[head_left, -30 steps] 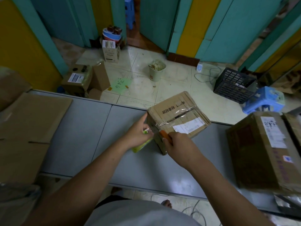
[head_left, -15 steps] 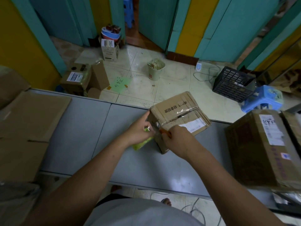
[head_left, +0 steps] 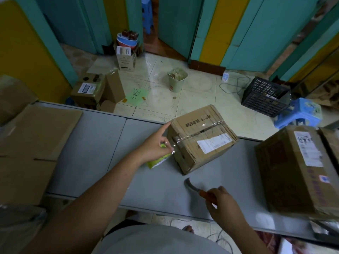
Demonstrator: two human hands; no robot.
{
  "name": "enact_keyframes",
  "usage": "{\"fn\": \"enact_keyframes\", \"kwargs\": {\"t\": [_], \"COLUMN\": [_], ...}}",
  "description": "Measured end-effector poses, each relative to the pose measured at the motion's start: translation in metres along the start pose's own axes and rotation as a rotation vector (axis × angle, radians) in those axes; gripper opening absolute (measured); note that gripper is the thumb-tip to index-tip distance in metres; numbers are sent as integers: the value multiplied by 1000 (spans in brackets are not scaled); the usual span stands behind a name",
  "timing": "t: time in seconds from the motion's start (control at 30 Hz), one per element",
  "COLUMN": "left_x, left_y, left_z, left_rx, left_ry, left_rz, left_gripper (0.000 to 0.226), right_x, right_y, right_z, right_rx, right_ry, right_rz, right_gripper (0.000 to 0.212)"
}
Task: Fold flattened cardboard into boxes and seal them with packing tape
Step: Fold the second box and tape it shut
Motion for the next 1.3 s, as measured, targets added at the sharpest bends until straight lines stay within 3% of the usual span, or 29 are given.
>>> {"fn": "enact_keyframes", "kwargs": {"t": [0.13, 0.27, 0.4, 0.5, 0.57, 0.77, 1.0, 1.2, 1.3], "left_x": [0, -3, -5, -7, -7, -12, -22, -18, -10], "left_y": [1, -1, -5, -12, -16, -16, -18, -13, -8], "left_z": [2, 3, 3, 5, 5, 7, 7, -13, -17], "left_rx": [19, 23, 20, -4, -28, -51, -43, -106, -86], "left_ry": [15, 56, 89, 86, 86, 110, 149, -30, -105], "left_rz": [-14, -50, -62, -58, -44, -42, -61, -165, -193], "left_gripper": [108, 106, 104, 103, 104, 104, 105, 116, 109], "right_x": [16, 23, -29, -82, -100, -76, -64, -63, -69], "right_y": [47, 54, -5, -89, -131, -164, -158, -161, -161], "right_z": [-4, -7, -9, -23, -50, -132, -129, -132, -124], "right_rx": [72, 83, -88, -360, -437, -298, -317, -356, -432], "right_ry": [106, 85, 276, 422, 458, 316, 368, 241, 231], "right_rz": [12, 68, -187, -275, -237, 25, 69, 86, 47], "right_gripper": [14, 23, 15, 2, 13, 29, 28, 36, 30]}}
Point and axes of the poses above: each hand's wrist, its own z-axis away from the middle knuckle, its own x-axis out of the palm, y = z × x, the point moved 10 cm from there along -z, towards the middle knuckle, and after that the axes turned 7 degrees about -z, right-handed, at the moved point
